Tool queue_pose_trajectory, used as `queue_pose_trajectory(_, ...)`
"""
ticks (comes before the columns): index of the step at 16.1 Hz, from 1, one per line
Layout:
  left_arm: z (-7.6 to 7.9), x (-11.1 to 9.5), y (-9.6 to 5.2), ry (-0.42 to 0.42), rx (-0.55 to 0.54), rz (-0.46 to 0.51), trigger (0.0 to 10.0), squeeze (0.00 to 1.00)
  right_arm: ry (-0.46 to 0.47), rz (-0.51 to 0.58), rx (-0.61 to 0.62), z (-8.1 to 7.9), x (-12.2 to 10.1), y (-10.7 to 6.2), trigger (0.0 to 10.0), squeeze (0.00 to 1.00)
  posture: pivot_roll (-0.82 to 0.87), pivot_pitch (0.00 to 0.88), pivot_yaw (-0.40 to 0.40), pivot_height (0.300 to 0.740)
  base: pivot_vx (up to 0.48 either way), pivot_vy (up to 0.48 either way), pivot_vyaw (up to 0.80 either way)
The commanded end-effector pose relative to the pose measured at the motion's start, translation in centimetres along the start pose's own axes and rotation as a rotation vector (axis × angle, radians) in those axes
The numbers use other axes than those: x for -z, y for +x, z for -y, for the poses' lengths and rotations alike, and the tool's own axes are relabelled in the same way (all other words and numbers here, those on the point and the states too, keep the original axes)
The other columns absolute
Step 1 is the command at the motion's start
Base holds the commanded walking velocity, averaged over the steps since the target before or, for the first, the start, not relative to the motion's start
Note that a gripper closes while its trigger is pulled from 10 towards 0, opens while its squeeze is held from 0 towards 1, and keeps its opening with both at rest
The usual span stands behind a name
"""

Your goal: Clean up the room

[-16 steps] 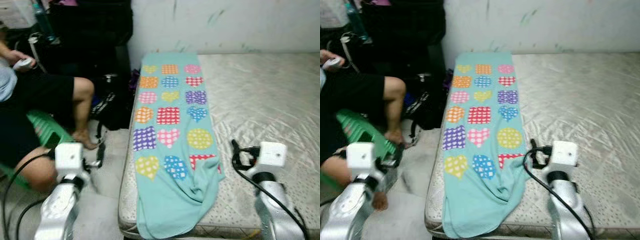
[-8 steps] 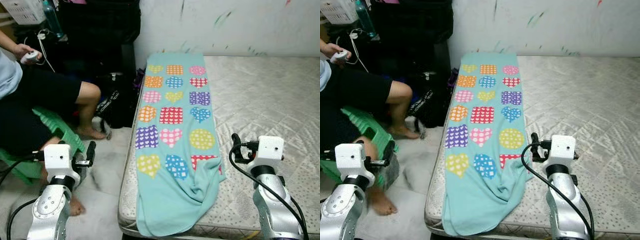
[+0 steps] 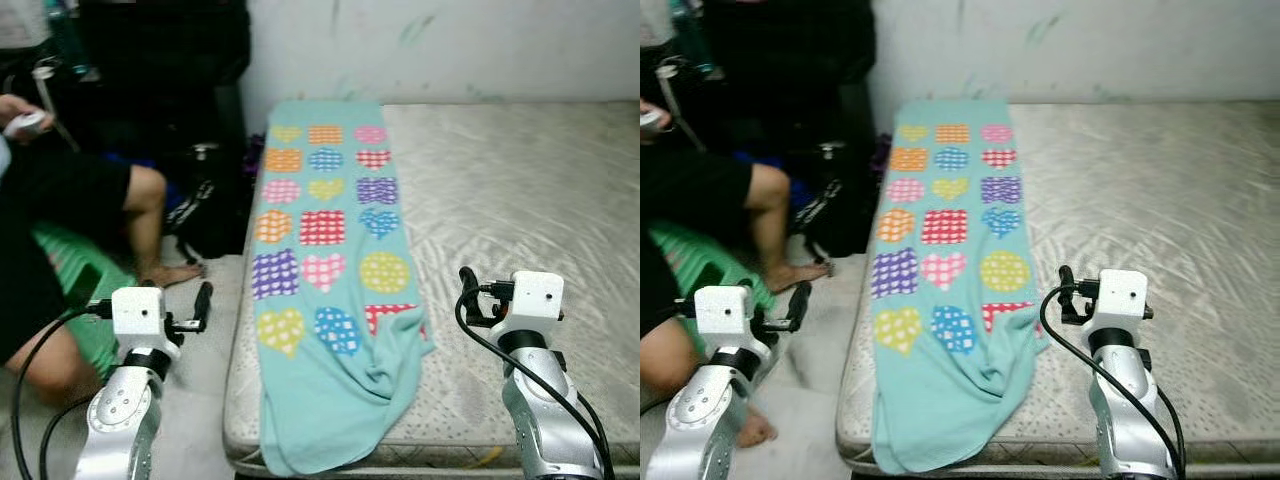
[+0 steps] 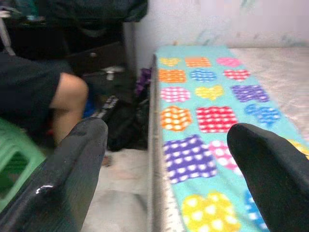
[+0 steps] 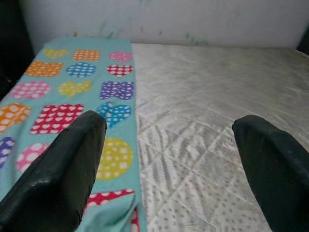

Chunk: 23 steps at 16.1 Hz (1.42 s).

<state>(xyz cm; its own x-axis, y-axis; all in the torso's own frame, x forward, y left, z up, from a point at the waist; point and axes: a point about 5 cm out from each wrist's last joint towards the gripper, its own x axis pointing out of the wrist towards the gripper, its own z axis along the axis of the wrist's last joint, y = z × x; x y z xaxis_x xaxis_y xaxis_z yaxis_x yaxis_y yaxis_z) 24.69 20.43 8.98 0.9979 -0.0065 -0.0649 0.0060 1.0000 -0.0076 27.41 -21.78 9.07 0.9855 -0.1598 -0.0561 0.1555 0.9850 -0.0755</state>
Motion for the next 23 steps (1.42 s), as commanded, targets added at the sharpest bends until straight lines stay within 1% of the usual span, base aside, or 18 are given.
queue_pose_trajectory(1,0.2,-0.1,-0.2,-0.002,0.006,-0.002,10.0,0.0,-0.001,0.001,0.005,0.2,-0.1,-0.2,10.0,0.0,-0.11,0.0,0.036,0.74,0.0,0.0,-0.8)
queue_pose_trajectory(3,0.3,-0.2,-0.3,-0.014,-0.008,-0.006,10.0,0.0,0.002,-0.008,0.003,0.1,0.1,-0.4,10.0,0.0,-0.1,0.0,0.034,0.74,0.0,0.0,-0.8)
queue_pose_trajectory(6,0.7,-0.1,-0.4,-0.01,0.005,-0.017,10.0,0.0,0.015,-0.014,0.001,-0.1,0.0,-0.3,10.0,0.0,-0.1,0.0,0.038,0.74,0.0,0.0,-0.62)
queue_pose_trajectory(8,0.9,-0.1,-0.5,-0.012,0.021,-0.023,10.0,0.0,0.016,-0.019,0.002,0.0,0.2,-0.6,10.0,0.0,-0.11,0.0,0.043,0.74,0.0,0.0,0.0)
queue_pose_trajectory(11,1.0,-0.1,-0.7,-0.012,0.026,-0.034,10.0,0.0,0.015,-0.031,0.005,0.2,0.4,-1.0,10.0,0.0,-0.11,0.0,0.041,0.74,-0.267,0.0,0.0)
queue_pose_trajectory(16,1.0,0.0,-1.0,-0.007,0.026,-0.041,10.0,0.0,0.014,-0.034,0.003,0.2,0.3,-0.8,10.0,0.0,-0.1,0.0,0.037,0.74,-0.055,0.0,0.0)
queue_pose_trajectory(23,1.3,0.0,-0.7,-0.014,0.035,-0.041,10.0,0.0,0.008,-0.031,0.003,0.3,0.1,-0.6,10.0,0.0,-0.11,0.0,0.032,0.74,0.0,0.0,0.0)
